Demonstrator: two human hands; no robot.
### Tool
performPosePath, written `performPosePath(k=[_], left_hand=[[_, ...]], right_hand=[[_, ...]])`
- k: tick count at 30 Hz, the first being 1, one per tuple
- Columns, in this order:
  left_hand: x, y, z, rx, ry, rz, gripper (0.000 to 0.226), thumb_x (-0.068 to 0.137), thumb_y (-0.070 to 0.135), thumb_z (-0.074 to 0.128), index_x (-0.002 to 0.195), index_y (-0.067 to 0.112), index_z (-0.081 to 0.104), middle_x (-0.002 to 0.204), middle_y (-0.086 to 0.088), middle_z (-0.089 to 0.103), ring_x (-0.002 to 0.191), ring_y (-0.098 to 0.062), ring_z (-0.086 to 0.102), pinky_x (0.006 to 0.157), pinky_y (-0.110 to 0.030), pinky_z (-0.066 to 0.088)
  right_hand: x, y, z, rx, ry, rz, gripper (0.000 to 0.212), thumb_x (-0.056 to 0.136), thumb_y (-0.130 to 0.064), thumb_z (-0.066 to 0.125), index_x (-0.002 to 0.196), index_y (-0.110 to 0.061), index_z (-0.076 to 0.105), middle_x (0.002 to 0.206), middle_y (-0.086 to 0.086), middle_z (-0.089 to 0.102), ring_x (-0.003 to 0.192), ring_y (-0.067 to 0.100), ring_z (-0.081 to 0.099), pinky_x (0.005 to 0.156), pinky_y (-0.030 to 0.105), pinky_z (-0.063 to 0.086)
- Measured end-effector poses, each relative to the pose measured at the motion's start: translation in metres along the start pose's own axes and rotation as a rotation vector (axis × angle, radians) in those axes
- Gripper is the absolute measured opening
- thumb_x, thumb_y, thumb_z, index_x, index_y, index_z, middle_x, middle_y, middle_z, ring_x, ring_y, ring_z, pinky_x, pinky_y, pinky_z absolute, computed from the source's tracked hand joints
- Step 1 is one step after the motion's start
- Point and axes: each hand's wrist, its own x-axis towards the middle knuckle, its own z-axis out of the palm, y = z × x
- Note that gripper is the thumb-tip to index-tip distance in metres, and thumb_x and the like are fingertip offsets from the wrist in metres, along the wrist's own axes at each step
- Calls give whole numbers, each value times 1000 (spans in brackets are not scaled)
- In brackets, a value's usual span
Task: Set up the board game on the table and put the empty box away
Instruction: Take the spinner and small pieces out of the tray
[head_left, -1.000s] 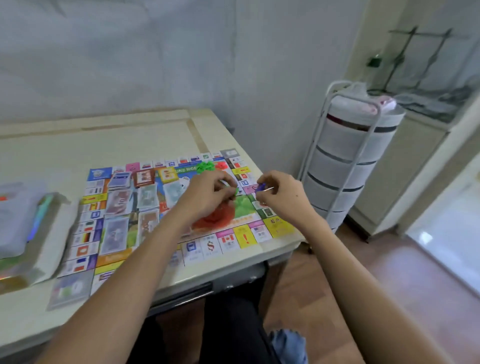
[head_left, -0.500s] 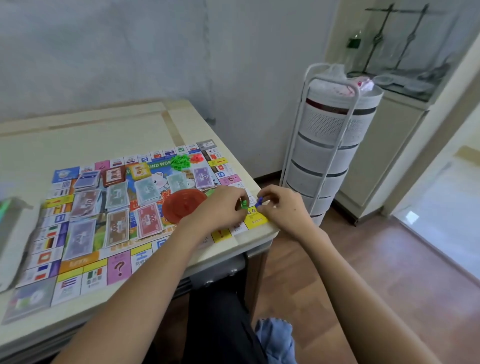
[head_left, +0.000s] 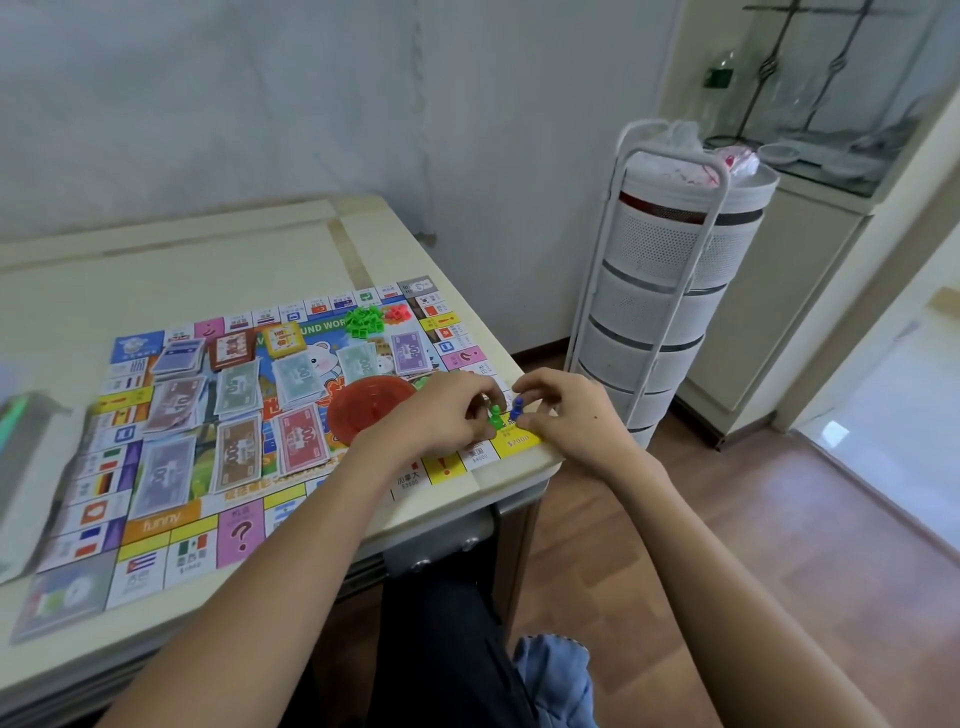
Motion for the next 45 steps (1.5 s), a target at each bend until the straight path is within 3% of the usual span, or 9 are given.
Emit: performPosePath(k=[5,9,12,21,27,30,36,41,45], left_hand=[[-7,5,-11,8,26,-20,33,86,4,66,114,21,62,87,2,66,77,-12,61,76,-29,53],[-20,3,-42,64,144,-11,30,90,3,60,114,20,63,93,2,62,77,-10,55,71,-25,43],[-40,-8,-75,96,245,-44,30,89,3,62,115,19,63,94,1,62,77,-11,54,73,-25,42],[-162,-113,-164,123,484,-285,28,87,3,66,110,19,67,93,2,65,79,-14,59,74,-23,45],[-248,-193,-198,165,626,-513,24,88,3,63,107,16,70,95,-1,68,77,-13,58,76,-22,43],[-287,-234,-212,219,705,-642,24,88,2,58,104,11,73,100,-8,70,85,-20,60,81,-24,44],[-306,-285,-231,237,658,-750,23,88,6,57,103,10,75,99,-9,72,95,-24,64,77,-24,43],[-293,-302,-239,246,569,-796,21,84,17,57,91,21,76,87,-5,69,84,-26,63,67,-30,46],[-281,-312,-241,264,492,-860,14,79,27,67,90,28,76,86,-4,65,81,-26,62,63,-29,44]], right_hand=[[7,-12,-15,-38,9,8,31,80,-1,70,105,-19,71,93,-12,69,72,-4,57,67,-2,37],[22,-47,-24,-15,55,-32,33,85,3,59,105,-20,72,98,-8,72,91,8,65,81,17,49],[36,-87,-13,-17,5,-114,28,91,-3,61,110,-21,70,101,-9,70,90,7,64,67,4,42],[63,-223,108,77,-218,-383,25,86,1,61,105,-11,71,94,0,72,88,13,68,80,18,51],[72,-294,195,60,-375,-491,20,92,-10,59,106,-14,73,97,-4,71,87,9,64,64,-1,40],[76,-335,242,9,-440,-567,21,93,-11,58,107,-14,73,103,-2,72,95,13,65,70,7,39],[91,-394,315,-229,-472,-685,33,89,-3,51,110,-18,73,114,3,70,108,24,61,95,33,49],[107,-411,353,-438,-495,-723,33,88,-8,57,113,-25,70,116,5,65,106,28,59,81,31,46],[109,-411,364,-519,-487,-726,33,89,-3,49,114,-16,67,111,9,60,93,29,55,75,29,38]])
